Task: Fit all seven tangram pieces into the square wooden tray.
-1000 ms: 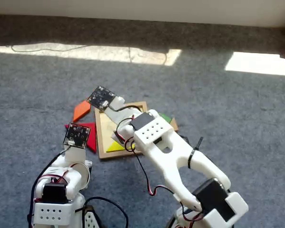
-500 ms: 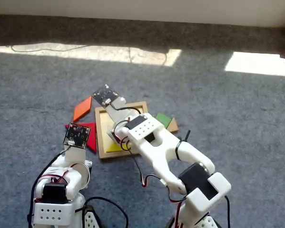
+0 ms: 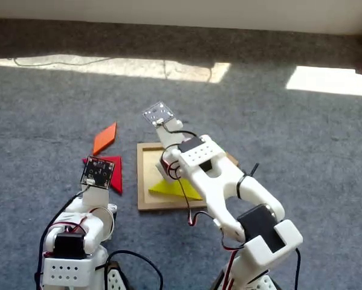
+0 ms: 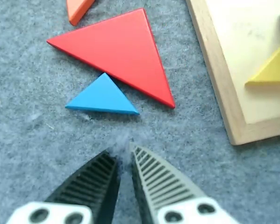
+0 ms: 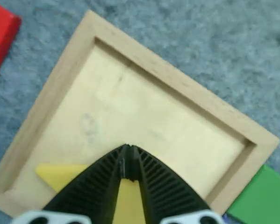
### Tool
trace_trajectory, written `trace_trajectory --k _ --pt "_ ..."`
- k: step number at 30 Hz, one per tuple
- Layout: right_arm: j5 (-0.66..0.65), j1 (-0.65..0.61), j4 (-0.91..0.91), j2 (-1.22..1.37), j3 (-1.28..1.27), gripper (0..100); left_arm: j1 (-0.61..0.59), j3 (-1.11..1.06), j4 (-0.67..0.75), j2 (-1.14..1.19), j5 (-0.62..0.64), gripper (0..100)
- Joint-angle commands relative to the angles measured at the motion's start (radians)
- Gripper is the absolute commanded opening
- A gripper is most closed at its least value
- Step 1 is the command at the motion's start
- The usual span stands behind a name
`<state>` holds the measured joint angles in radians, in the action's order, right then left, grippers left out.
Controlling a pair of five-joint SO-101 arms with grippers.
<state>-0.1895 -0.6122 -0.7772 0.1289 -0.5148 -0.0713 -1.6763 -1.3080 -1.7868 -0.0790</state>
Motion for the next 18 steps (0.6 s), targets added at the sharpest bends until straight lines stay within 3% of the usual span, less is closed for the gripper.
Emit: trace_trajectory --k 1,11,18 --pt "0.006 0.028 -0.067 -0.062 -0.035 0.5 -0.005 -0.019 -0.005 -0.021 -0.008 1" --pt "0.006 0.038 -0.102 -0.610 -0.246 0.5 -0.005 -0.019 -0.005 -0.021 -0.008 1" --pt "0.006 0.168 -0.104 -1.106 -0.519 0.5 -0.005 -0.019 -0.005 -0.021 -0.008 1"
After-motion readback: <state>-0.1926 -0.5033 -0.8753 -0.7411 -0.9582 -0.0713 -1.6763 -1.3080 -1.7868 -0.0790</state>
